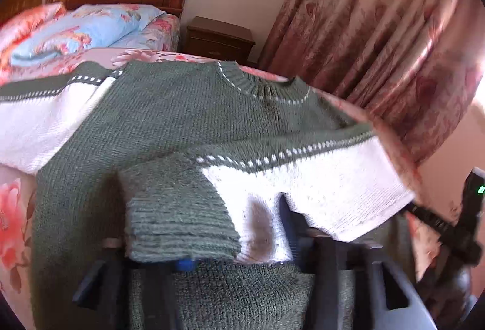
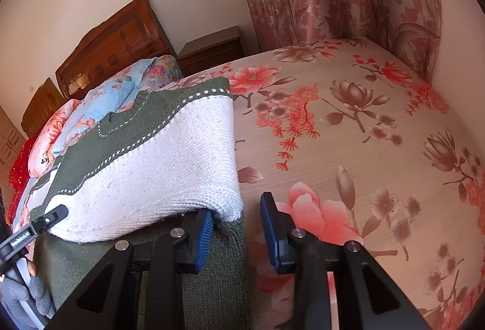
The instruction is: Fold small clothes
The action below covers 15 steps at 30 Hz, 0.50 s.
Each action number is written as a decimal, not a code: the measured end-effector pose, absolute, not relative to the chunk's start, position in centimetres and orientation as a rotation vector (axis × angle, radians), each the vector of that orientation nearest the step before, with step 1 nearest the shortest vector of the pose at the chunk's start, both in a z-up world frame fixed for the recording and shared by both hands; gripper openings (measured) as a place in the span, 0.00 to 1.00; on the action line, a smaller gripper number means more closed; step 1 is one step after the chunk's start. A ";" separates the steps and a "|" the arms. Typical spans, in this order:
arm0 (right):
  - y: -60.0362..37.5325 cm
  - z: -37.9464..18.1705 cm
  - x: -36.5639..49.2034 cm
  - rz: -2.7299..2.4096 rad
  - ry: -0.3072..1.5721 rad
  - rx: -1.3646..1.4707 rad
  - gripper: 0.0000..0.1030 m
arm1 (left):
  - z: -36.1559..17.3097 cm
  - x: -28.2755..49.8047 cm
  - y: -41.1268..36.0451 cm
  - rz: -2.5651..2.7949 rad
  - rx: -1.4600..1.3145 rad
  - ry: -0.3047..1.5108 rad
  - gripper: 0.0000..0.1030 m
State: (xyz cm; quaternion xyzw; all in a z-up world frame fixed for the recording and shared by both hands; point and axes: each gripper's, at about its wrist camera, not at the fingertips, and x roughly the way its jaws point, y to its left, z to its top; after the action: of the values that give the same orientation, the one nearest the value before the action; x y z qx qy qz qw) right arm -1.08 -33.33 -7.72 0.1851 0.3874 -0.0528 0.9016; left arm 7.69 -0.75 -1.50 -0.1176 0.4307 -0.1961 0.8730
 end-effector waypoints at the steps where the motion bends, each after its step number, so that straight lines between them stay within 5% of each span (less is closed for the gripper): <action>1: -33.3 -7.7 -1.1 -0.109 0.801 0.382 0.29 | -1.5 7.9 0.0 -0.415 -0.299 0.898 1.00; 5: -33.2 -7.7 -1.1 -0.111 0.799 0.373 0.29 | -2.5 9.8 3.2 -0.457 -0.548 0.954 1.00; 10: -33.3 -7.8 -1.1 -0.104 0.796 0.377 0.30 | -2.8 11.8 3.0 -0.492 -0.499 1.001 1.00; 15: -33.3 -7.8 -1.2 -0.091 0.794 0.384 0.30 | 1.6 9.8 1.7 -0.510 -0.371 0.755 1.00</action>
State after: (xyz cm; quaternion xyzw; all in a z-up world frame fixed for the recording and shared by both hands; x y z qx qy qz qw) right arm -1.20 -33.30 -7.79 0.1856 0.3840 -0.0439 0.9034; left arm 9.83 1.74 1.63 -0.1783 0.3626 -0.2446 0.8814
